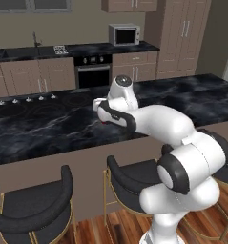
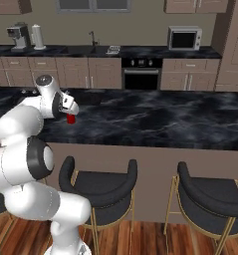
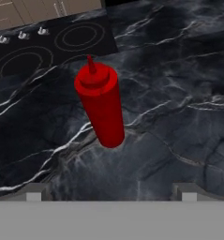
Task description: Place the condiment bottle and ketchup from the counter to the top shelf of the fridge. If the existing items in the fridge are on the top shelf, move them to other shelves.
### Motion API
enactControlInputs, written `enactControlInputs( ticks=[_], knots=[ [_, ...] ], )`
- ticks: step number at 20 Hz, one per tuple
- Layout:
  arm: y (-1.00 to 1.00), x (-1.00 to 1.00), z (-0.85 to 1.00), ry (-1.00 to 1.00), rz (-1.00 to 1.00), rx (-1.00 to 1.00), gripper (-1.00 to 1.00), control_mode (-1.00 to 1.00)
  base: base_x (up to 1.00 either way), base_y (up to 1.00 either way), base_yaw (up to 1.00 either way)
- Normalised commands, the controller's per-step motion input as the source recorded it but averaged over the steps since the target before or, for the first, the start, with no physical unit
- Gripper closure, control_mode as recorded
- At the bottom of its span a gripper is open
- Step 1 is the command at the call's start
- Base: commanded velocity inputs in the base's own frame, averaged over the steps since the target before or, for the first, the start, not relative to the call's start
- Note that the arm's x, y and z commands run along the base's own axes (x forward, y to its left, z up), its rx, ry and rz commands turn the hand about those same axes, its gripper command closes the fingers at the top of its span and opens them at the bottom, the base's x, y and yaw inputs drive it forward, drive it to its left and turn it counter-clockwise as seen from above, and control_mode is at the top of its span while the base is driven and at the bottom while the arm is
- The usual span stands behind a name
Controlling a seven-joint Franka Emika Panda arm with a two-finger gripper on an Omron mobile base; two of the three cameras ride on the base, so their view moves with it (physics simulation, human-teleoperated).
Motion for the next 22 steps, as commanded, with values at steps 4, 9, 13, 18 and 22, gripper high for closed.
enactControlInputs(
  ticks=[4,9,13,18,22],
  knots=[
    [0.00,0.15,-0.16,0.00,0.03,0.00,-1.00,-1.00,0.00,0.00,0.00],
    [0.00,0.11,-0.09,0.00,0.02,0.00,-1.00,-1.00,0.00,0.00,0.00],
    [0.00,0.06,-0.04,0.00,0.00,0.00,-1.00,-1.00,0.00,0.00,0.00],
    [0.00,0.07,-0.03,0.00,0.00,0.00,-1.00,-1.00,0.00,0.00,0.00],
    [0.00,0.11,-0.05,0.00,0.00,0.00,-1.00,-1.00,0.00,0.00,0.00]
  ],
)
